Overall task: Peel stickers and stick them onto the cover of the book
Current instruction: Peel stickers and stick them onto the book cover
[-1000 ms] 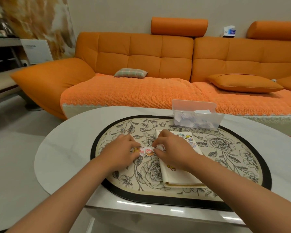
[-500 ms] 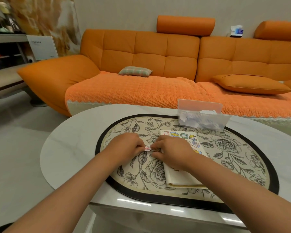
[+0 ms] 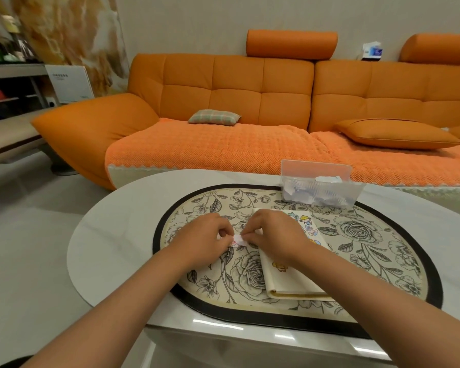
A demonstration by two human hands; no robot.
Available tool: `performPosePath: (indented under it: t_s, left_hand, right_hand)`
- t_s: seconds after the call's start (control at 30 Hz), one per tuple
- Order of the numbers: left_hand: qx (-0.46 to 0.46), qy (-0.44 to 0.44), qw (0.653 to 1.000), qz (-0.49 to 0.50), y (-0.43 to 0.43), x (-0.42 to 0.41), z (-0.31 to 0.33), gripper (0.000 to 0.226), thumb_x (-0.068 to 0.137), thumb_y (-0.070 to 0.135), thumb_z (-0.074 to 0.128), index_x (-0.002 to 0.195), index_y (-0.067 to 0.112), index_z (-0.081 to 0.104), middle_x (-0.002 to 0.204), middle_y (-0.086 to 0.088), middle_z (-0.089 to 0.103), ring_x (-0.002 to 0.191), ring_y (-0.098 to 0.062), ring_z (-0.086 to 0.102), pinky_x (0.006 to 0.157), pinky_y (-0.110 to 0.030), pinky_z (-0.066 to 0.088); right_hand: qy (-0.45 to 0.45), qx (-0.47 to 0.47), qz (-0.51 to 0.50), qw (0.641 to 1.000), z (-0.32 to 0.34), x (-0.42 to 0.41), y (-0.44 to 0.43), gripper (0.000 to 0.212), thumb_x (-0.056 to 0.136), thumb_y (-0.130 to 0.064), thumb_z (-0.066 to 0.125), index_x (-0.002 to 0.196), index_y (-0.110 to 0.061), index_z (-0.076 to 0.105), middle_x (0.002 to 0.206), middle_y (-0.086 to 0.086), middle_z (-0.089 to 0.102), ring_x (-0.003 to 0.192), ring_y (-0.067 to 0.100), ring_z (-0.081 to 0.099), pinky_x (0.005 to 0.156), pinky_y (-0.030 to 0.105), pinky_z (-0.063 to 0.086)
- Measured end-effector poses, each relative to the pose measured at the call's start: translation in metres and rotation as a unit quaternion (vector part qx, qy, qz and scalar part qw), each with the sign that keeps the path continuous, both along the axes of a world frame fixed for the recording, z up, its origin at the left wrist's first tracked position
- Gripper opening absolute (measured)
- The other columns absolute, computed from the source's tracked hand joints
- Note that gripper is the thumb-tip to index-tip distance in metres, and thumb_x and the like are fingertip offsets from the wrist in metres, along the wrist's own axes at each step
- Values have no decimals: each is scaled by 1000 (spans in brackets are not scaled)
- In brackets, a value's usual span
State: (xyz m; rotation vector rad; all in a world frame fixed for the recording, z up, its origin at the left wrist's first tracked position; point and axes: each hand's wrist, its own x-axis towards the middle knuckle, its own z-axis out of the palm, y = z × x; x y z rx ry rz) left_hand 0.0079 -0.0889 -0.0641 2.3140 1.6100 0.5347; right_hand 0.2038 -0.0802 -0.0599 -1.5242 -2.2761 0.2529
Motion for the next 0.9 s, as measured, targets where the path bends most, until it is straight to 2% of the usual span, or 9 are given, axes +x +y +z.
performPosePath:
  t_s: [0.1, 0.2, 0.27, 0.33, 0.43, 0.57, 0.67, 0.77, 0.9]
  left_hand:
    - [-70, -170, 982, 44, -5, 10, 13, 18, 97, 39, 57, 88, 32, 70, 86, 15, 70, 76, -4, 65, 70, -29, 52]
    - [-157, -337, 927, 60, -13, 24, 27, 20, 100, 32, 56, 97, 23, 74, 90, 11, 76, 76, -9, 70, 62, -26, 52]
    - [-190, -414, 888, 67, -16, 33, 34, 19, 100, 27, 58, 105, 19, 74, 94, 6, 78, 79, -11, 72, 60, -25, 54]
    - [-205, -459, 861, 75, -18, 39, 38, 16, 99, 23, 62, 107, 17, 74, 95, 3, 78, 79, -11, 74, 61, -25, 55]
    - [-202, -473, 854, 85, -15, 50, 40, 13, 95, 19, 67, 106, 16, 73, 95, 2, 78, 74, -10, 72, 56, -23, 52]
    - [-180, -453, 868, 91, -11, 66, 41, 12, 93, 17, 69, 103, 16, 73, 91, 1, 78, 67, -10, 69, 53, -23, 49]
    - [-165, -431, 884, 79, -10, 77, 42, 8, 92, 17, 69, 98, 19, 74, 87, 3, 77, 62, -8, 68, 50, -21, 47]
    - [-150, -414, 895, 65, -6, 86, 41, 7, 91, 18, 70, 94, 22, 75, 84, 4, 77, 63, -10, 68, 50, -22, 46]
    - [-125, -385, 913, 56, -4, 97, 42, 7, 90, 22, 71, 85, 23, 75, 78, -1, 76, 56, -7, 64, 47, -16, 43]
  right_hand:
    - [82, 70, -28, 994, 10, 6, -4, 13, 89, -43, 71, 98, -37, 78, 99, -18, 63, 87, 3, 56, 71, 30, 48]
    - [122, 112, -26, 986, 19, 11, -11, 14, 87, -44, 73, 97, -38, 79, 92, -18, 61, 74, -2, 51, 62, 23, 38]
    - [160, 84, -13, 983, 22, 15, -16, 16, 86, -44, 74, 100, -39, 79, 93, -18, 61, 70, -4, 51, 62, 21, 37]
    - [209, 30, 3, 977, 23, 20, -21, 19, 88, -40, 72, 106, -39, 77, 97, -17, 62, 68, -1, 52, 65, 22, 43]
    - [299, -25, -6, 954, 29, 30, -24, 15, 93, -31, 68, 103, -36, 78, 97, -15, 67, 67, 8, 57, 65, 25, 49]
    - [379, -73, -57, 921, 40, 50, -25, 13, 94, -20, 69, 102, -27, 76, 70, -14, 69, 53, 6, 56, 51, 18, 45]
    - [378, -87, -66, 919, 43, 61, -23, 6, 90, -19, 73, 89, -22, 77, 69, -2, 69, 53, 9, 56, 52, 24, 47]
    - [348, -98, -74, 930, 44, 70, -20, 10, 89, -21, 73, 80, -20, 76, 75, 7, 71, 54, 12, 55, 54, 29, 47]
    - [332, -92, -81, 935, 45, 80, -19, 10, 89, -21, 72, 80, -19, 76, 76, 4, 72, 52, 7, 54, 51, 22, 47]
